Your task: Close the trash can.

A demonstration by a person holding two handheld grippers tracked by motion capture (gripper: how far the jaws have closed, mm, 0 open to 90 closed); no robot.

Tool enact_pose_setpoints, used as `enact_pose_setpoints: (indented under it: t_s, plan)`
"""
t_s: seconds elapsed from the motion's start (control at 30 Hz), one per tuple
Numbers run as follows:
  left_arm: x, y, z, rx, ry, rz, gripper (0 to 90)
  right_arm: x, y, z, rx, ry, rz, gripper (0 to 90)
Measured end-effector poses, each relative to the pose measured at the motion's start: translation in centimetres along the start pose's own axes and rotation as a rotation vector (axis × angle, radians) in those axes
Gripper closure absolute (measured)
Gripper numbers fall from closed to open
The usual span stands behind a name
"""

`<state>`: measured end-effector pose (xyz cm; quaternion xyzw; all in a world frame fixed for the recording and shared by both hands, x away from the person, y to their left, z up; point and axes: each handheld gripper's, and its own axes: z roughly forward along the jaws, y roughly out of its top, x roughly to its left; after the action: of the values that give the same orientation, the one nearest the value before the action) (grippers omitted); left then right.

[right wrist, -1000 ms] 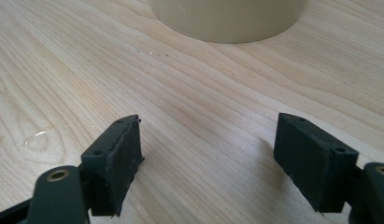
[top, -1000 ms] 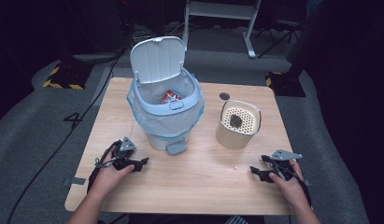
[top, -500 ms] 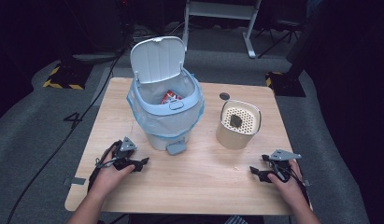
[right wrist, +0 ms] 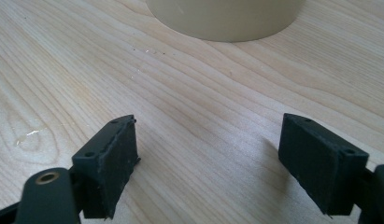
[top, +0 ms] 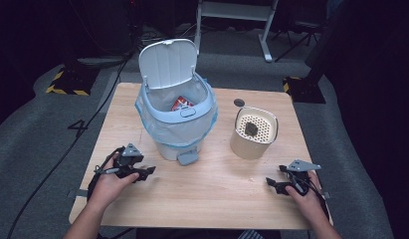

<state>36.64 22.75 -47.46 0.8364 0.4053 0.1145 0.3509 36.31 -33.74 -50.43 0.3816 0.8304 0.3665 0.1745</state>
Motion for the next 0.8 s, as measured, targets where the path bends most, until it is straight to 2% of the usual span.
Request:
enact_pose_setpoints:
  t_s: [0.23, 0.3, 0.4, 0.6, 0.8]
  plan:
    - [0.1, 1.3, -2.5, -0.051, -0.003, 0.048, 37.0, 0.0, 0.0, 0.0, 0.0, 0.0, -0.001, 19.6]
    - [0.2, 1.9, -3.4, -0.062, -0.017, 0.051, 39.1, 0.0, 0.0, 0.0, 0.0, 0.0, 0.0, 19.6]
    - [0.2, 2.6, -4.4, -0.07, -0.029, 0.039, 43.3, 0.0, 0.0, 0.0, 0.0, 0.0, 0.0, 19.6]
    - [0.7, 3.9, -6.3, -0.102, -0.058, 0.002, 46.2, 0.0, 0.0, 0.0, 0.0, 0.0, 0.0, 19.6]
    - [1.1, 5.7, -8.0, -0.158, -0.066, 0.027, 45.2, 0.0, 0.0, 0.0, 0.0, 0.0, 0.0, 19.6]
